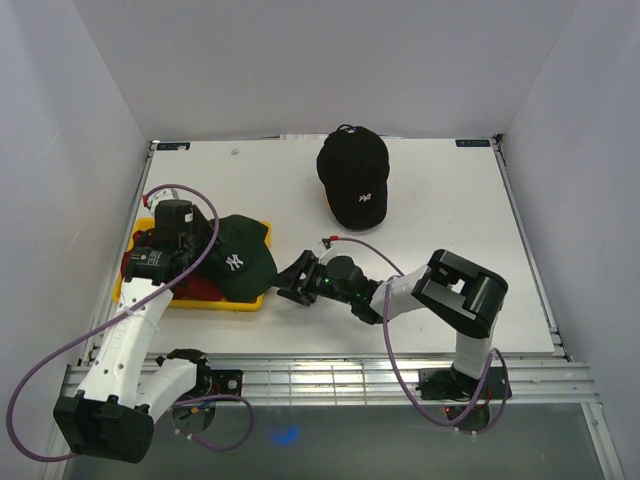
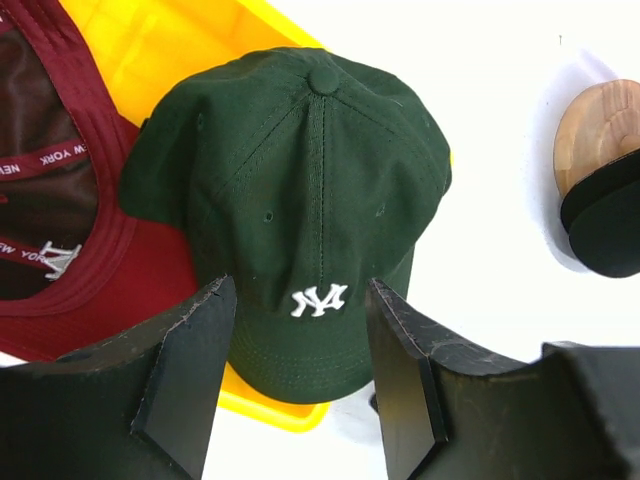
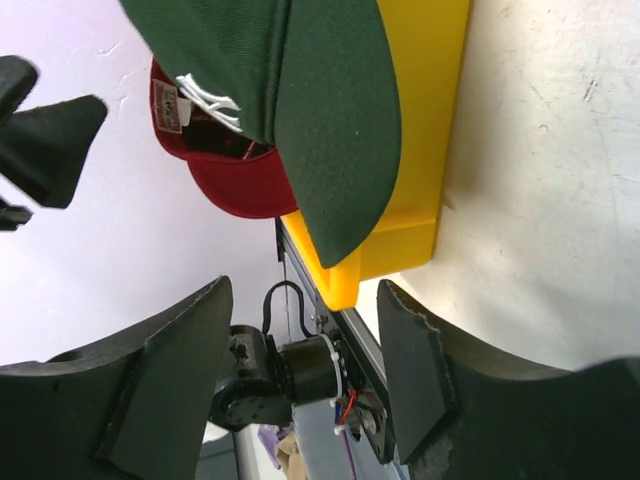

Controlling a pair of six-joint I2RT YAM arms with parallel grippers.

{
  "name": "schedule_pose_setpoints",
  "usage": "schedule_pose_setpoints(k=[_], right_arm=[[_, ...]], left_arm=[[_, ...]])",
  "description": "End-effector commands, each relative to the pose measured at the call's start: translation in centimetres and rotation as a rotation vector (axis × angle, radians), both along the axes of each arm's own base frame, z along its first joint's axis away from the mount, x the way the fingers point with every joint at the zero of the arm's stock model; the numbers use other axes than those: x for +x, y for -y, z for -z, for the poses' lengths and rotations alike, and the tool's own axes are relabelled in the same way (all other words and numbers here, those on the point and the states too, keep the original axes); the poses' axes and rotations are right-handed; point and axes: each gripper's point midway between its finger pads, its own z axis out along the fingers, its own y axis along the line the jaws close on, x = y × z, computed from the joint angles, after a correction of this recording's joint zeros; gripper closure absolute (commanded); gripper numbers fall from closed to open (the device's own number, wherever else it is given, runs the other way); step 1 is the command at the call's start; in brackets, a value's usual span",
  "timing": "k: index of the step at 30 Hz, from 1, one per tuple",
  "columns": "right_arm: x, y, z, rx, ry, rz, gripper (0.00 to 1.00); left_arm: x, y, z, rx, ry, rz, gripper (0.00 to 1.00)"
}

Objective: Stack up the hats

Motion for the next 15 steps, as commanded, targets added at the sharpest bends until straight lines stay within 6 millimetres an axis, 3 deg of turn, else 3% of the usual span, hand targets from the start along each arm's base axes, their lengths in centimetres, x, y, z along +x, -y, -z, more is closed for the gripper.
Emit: schedule_pose_setpoints(k=[1, 2, 9, 15], right_arm=[[1.9, -2.1, -2.5, 0.100, 0.027, 0.084, 0.35], [2.0, -2.4, -1.5, 0.079, 0.013, 0.083, 0.37], [3.0, -3.0, -1.3, 0.097, 0.007, 0.128, 0.43], [3.5, -3.3, -1.3, 0.113, -0.006, 0.135, 0.70]], left_arm=[[-0.2, -0.3, -0.8, 0.021, 0.040, 0.018, 0.35], [-0.2, -0.3, -0.8, 0.024, 0.038, 0.018, 0.35], [-0.2, -0.7, -1.6, 0.056, 0.053, 0.025, 0.35], [-0.3, -1.1, -2.4, 0.081, 0.069, 0.026, 0.35]])
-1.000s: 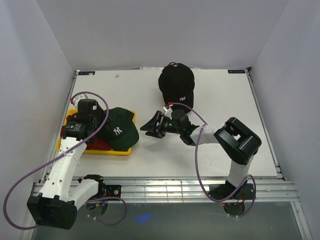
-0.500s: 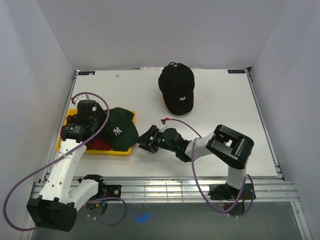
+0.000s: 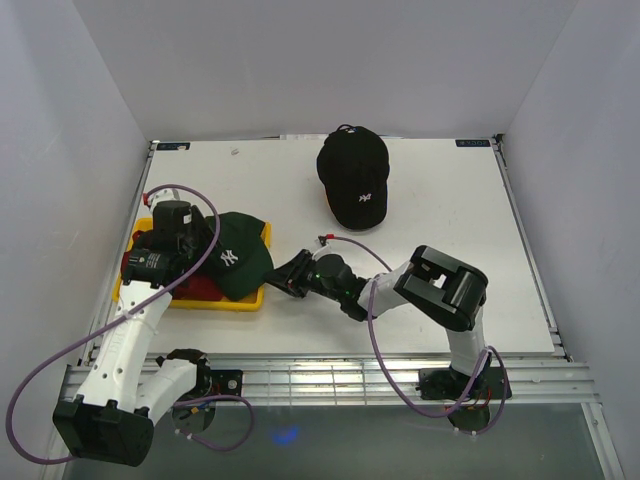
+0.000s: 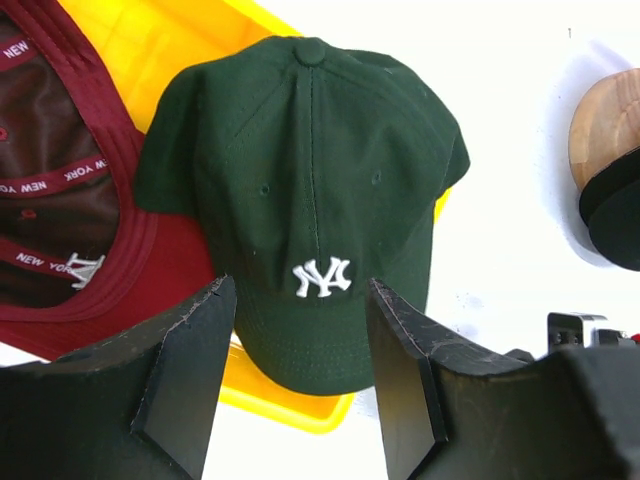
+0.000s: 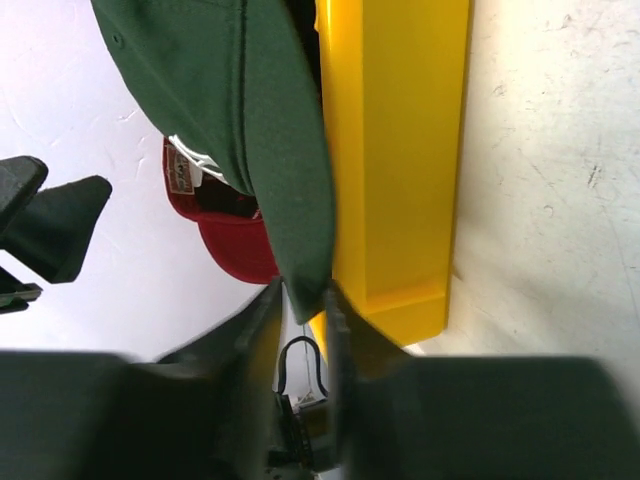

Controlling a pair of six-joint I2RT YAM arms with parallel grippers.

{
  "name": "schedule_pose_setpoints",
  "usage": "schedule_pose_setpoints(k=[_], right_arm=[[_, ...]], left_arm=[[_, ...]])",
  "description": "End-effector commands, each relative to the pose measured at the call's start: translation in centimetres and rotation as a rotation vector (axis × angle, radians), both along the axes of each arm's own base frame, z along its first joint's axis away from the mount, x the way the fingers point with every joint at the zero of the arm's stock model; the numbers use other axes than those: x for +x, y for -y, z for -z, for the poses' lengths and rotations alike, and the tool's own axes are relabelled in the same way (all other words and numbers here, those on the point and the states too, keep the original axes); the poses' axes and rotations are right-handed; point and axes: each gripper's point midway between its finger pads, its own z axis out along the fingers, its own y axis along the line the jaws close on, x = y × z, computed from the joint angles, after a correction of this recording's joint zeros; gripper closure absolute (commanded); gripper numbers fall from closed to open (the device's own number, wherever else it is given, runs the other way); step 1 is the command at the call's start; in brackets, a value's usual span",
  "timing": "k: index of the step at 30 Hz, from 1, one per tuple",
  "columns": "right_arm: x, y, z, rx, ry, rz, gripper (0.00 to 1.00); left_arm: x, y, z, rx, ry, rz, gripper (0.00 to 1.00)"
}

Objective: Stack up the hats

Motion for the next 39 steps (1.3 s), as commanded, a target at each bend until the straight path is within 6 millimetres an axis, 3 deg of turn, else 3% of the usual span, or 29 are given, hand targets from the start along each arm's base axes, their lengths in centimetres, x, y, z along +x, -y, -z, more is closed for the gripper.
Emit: schedule_pose_setpoints(k=[1, 6, 17, 23, 27, 33, 39], right_arm=[[1.4, -0.7, -2.3, 0.085, 0.032, 0.042, 0.77], [2.1, 0.2, -3.1, 0.099, 0.015, 0.055, 0.92], [4.5, 2.9, -5.3, 0.028, -0.029, 0.040, 0.92], [5.5, 4.6, -5.8, -0.009, -0.057, 0.015, 0.92], [5.8, 5.9, -6.0, -0.025, -0.068, -0.023, 0.92], [6.8, 7.0, -6.4, -0.047, -0.069, -0.106, 0.92], [8.5, 8.1, -7.0, -0.048, -0.064, -0.143, 0.92]], left_arm=[[0.0, -0.8, -2.0, 0.032, 0.057, -0.011, 0.35], [0.0, -0.8, -2.0, 0.036, 0.058, -0.012, 0.35], [0.6, -0.8, -1.8, 0.041, 0.053, -0.016, 0.33], [2.3, -1.0, -2.8, 0.044, 0.085, -0.038, 0.16], [4.1, -1.4, -3.4, 0.072, 0.092, -0.065, 0.14], [6.7, 1.4, -2.1, 0.026, 0.077, 0.087, 0.12], [8.3, 2.9, -0.3, 0.020, 0.035, 0.187, 0.12]])
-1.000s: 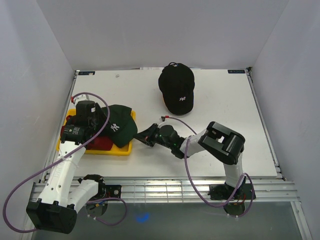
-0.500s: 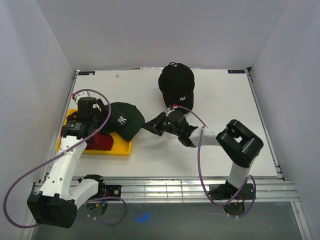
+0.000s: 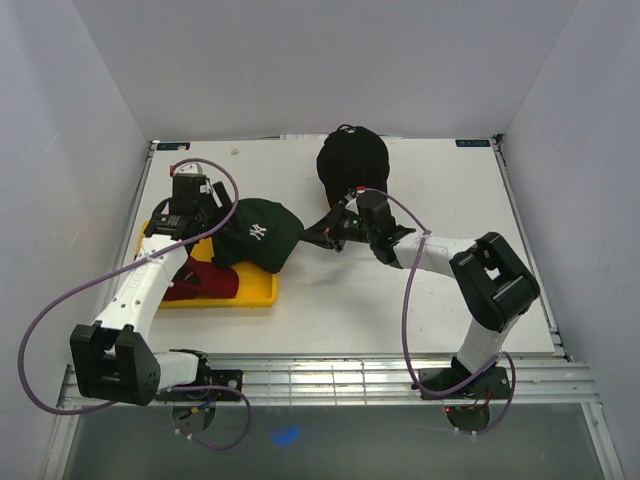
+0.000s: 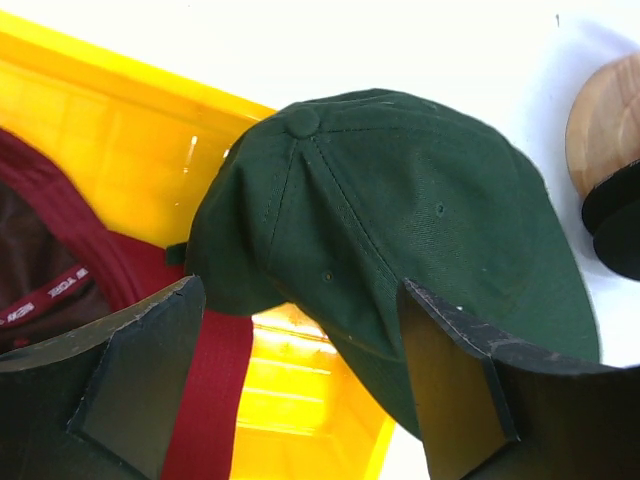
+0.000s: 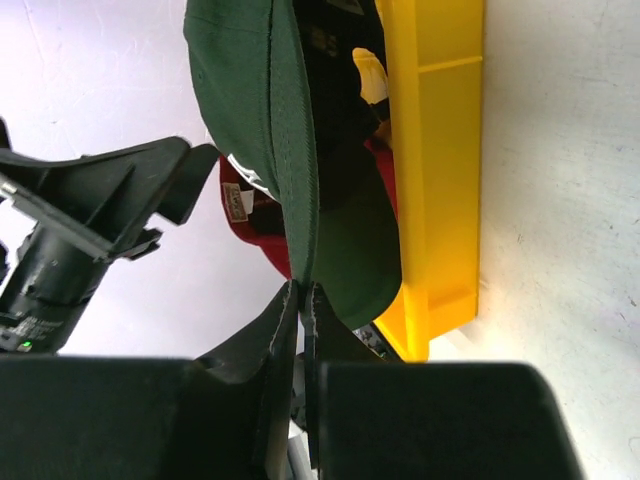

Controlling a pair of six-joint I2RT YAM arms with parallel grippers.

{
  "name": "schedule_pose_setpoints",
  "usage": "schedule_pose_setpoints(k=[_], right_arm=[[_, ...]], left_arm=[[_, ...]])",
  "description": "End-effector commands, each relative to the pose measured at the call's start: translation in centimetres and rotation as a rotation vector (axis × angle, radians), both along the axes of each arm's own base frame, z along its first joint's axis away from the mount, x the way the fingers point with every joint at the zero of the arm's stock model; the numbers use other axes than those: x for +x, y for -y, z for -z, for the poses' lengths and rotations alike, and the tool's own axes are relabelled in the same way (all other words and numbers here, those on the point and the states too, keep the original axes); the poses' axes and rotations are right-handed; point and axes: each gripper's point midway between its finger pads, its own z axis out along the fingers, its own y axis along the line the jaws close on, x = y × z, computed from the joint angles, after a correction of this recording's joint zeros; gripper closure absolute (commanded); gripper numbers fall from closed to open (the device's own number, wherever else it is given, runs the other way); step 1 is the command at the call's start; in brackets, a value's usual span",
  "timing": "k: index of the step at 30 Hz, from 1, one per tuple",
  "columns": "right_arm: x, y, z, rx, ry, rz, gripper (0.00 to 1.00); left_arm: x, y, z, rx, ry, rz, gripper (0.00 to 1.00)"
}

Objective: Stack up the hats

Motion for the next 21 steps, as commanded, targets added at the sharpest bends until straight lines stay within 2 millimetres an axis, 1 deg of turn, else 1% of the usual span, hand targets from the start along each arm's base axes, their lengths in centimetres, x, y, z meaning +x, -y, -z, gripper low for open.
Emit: schedule_pose_setpoints(k=[1, 2, 4, 5, 7, 8, 9, 11, 15, 19, 21], right_arm=[[0.4, 0.4, -1.4, 0.019, 0.025, -0.063, 0.92], [0.6, 0.3, -1.8, 0.029, 0.025, -0.065, 0.92], [0.5, 0.4, -1.9, 0.034, 0.009, -0.074, 0.92], [0.5, 0.4, -2.0, 0.035, 0.008, -0.075, 0.92], [0.3, 0.6, -1.9, 0.036, -0.005, -0.075, 0.92], [0.3, 0.7, -2.0, 0.041, -0.009, -0.074, 0.92], [0.1, 0.8, -1.9, 0.046, -0.024, -0.074, 0.92], [0.2, 1.1, -2.0, 0.055, -0.033, -0.079, 0.92], [0.5, 2.2, -1.6, 0.055, -0.053, -0.080, 0.92], [0.6, 3.4, -1.4, 0.045, -0.051, -0.071, 0.92], [0.8, 4.0, -0.9, 0.020, -0.060, -0.060, 0.92]], left_arm=[[1.6, 1.1, -1.8, -0.020, 0.071, 0.082, 0.12], [2.0, 1.1, -1.7, -0.017, 0.078, 0.085, 0.12], [2.4, 0.7, -1.1, -0.006, 0.077, 0.077, 0.12], [2.9, 0.3, -1.4, -0.008, 0.095, 0.070, 0.12], [3.5, 0.6, -1.0, -0.022, 0.107, 0.098, 0.12], [4.0, 0.5, -1.2, -0.027, 0.127, 0.103, 0.12], [4.2, 0.9, -0.9, -0.042, 0.120, 0.132, 0.12], [4.6, 1.3, -0.9, -0.061, 0.135, 0.172, 0.12], [4.8, 2.0, -0.8, -0.084, 0.140, 0.227, 0.13], [4.9, 2.5, 0.0, -0.112, 0.125, 0.250, 0.15], [5.0, 2.6, 0.4, -0.116, 0.120, 0.253, 0.17]])
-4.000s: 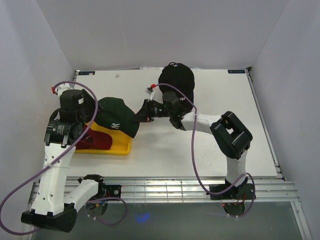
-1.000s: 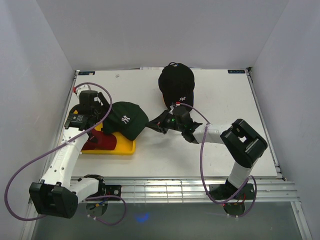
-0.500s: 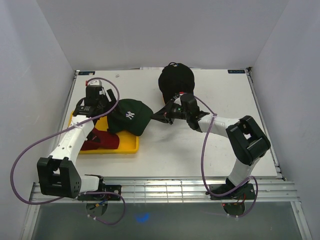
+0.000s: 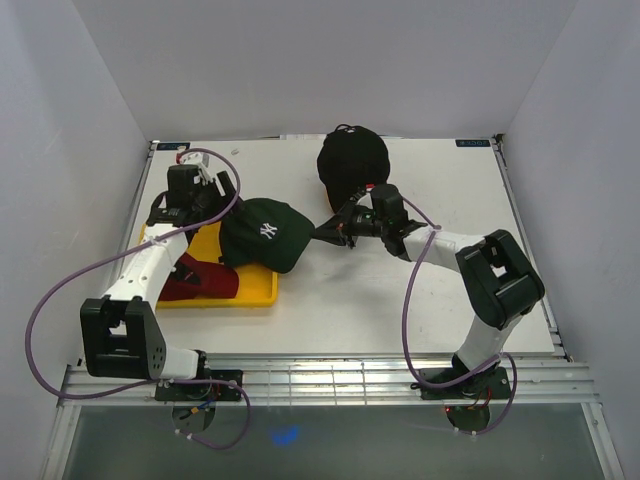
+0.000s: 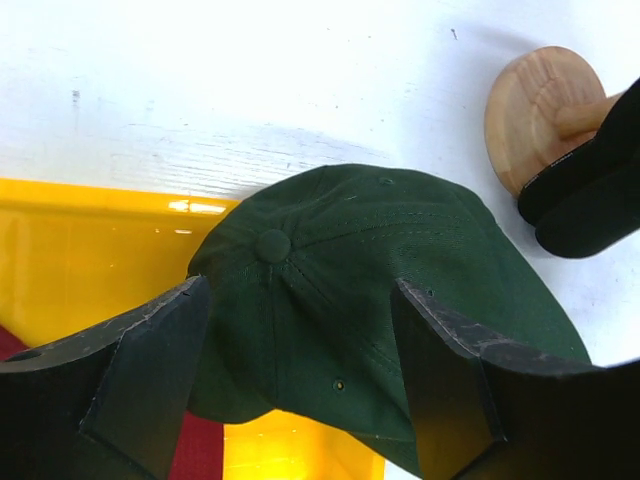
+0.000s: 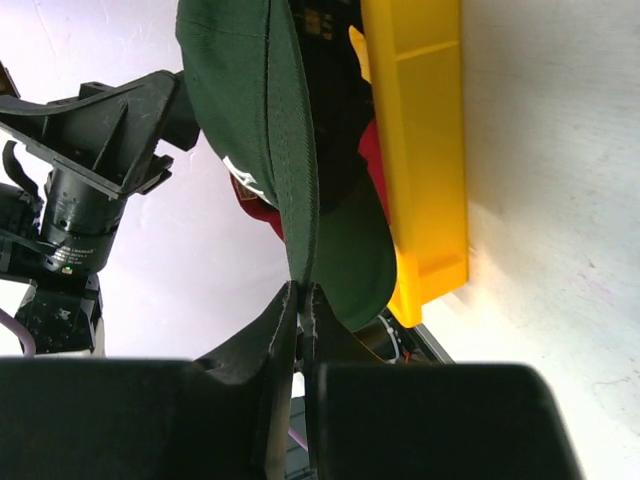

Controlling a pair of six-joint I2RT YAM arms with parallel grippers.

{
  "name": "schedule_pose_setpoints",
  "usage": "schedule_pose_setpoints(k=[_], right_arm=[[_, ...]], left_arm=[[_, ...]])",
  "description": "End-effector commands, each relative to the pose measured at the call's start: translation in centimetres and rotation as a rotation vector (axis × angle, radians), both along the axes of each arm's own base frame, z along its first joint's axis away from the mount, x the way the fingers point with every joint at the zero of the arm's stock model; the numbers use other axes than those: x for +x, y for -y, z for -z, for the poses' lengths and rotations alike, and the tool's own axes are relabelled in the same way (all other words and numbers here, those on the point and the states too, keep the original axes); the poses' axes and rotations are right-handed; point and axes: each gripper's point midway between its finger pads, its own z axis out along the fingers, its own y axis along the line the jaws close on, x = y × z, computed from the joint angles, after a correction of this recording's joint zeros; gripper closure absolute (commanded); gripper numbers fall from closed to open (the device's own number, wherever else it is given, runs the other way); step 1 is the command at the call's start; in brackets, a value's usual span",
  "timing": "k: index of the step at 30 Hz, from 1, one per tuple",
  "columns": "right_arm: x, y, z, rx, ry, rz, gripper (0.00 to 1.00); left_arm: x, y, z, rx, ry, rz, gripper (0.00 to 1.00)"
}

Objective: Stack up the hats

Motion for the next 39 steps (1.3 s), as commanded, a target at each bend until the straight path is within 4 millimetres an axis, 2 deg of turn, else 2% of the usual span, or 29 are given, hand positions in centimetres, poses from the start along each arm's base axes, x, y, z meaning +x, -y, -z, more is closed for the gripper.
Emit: schedule_pose_setpoints(k=[1, 10, 16, 18, 22, 25, 26, 28, 29, 31, 33, 39], right_arm=[[0.1, 1.4, -0.2, -0.023, 0.014, 0.000, 0.92], [1.2, 3.0, 2.4, -0.101, 0.014, 0.000, 0.92], [2.8, 2.8, 2.0, -0.157, 0.085, -0.007, 0.92], [3.0, 2.8, 1.7, -0.156, 0.102, -0.001, 0.87], [2.8, 2.8, 1.0, -0.112, 0.131, 0.026, 0.61], [2.6, 2.4, 0.5, -0.078, 0.148, 0.031, 0.50], [2.3, 2.5, 1.0, -0.080, 0.139, 0.035, 0.49], [2.0, 2.3, 0.2, -0.046, 0.166, 0.061, 0.45], [1.3, 2.6, 1.0, -0.052, 0.147, 0.069, 0.44], [0.9, 2.6, 0.5, -0.036, 0.162, 0.108, 0.42], [0.0, 2.9, 1.6, -0.054, 0.140, 0.129, 0.41], [-0.8, 3.8, 2.1, -0.085, 0.148, 0.234, 0.40]], left_arm=[[0.4, 0.8, -0.1, -0.026, 0.032, 0.050, 0.18], [0.2, 1.3, 0.8, -0.058, 0.026, 0.061, 0.26], [0.1, 1.9, 0.6, -0.092, 0.032, 0.074, 0.32], [0.0, 1.9, 0.3, -0.098, 0.042, 0.071, 0.36], [-0.6, 2.0, 0.1, -0.113, 0.048, 0.065, 0.44], [-1.1, 2.0, 0.2, -0.120, 0.051, 0.062, 0.48], [-1.3, 2.0, 0.1, -0.120, 0.055, 0.060, 0.49], [-1.5, 2.0, 0.2, -0.118, 0.054, 0.060, 0.51], [-1.7, 2.0, 0.1, -0.119, 0.058, 0.059, 0.52], [-1.8, 1.9, 0.2, -0.115, 0.056, 0.058, 0.54], [-2.0, 1.9, 0.3, -0.114, 0.055, 0.059, 0.54], [-2.2, 1.8, 0.9, -0.106, 0.040, 0.060, 0.55]])
